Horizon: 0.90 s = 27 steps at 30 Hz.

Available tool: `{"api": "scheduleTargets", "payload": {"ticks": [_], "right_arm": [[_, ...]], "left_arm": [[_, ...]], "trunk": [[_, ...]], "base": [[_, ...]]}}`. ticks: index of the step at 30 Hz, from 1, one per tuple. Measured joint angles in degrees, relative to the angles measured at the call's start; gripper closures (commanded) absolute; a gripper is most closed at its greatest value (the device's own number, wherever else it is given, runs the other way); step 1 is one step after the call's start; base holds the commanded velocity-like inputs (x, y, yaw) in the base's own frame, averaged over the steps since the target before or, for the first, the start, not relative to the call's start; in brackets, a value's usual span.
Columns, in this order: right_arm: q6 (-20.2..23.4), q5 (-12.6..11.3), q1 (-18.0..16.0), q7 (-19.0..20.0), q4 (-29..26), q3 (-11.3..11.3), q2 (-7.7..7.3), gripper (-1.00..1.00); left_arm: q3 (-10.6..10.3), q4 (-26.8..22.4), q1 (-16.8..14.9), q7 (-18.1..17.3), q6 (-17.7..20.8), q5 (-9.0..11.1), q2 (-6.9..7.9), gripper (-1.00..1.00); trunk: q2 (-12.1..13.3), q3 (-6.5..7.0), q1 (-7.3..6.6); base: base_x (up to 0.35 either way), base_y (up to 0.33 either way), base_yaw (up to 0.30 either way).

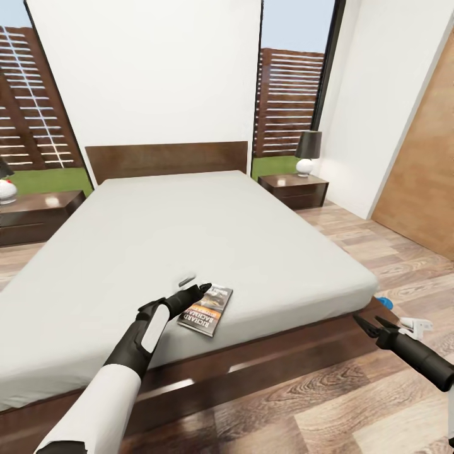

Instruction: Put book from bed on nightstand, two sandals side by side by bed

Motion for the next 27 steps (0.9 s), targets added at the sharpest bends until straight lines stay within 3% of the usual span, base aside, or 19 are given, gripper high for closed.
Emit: {"api": "scheduleTargets", "payload": {"ticks": [27], "right_arm": [[0.0, 0.0, 0.0, 0.0, 0.0, 0.0, 0.0, -1.0]], "left_arm": [[0.0, 0.0, 0.0, -0.1, 0.0, 0.0, 0.0, -1.0]], "trunk": [[0.0, 0.0, -0.02]], "base": [[-0.01, 0.0, 0.0]]}}
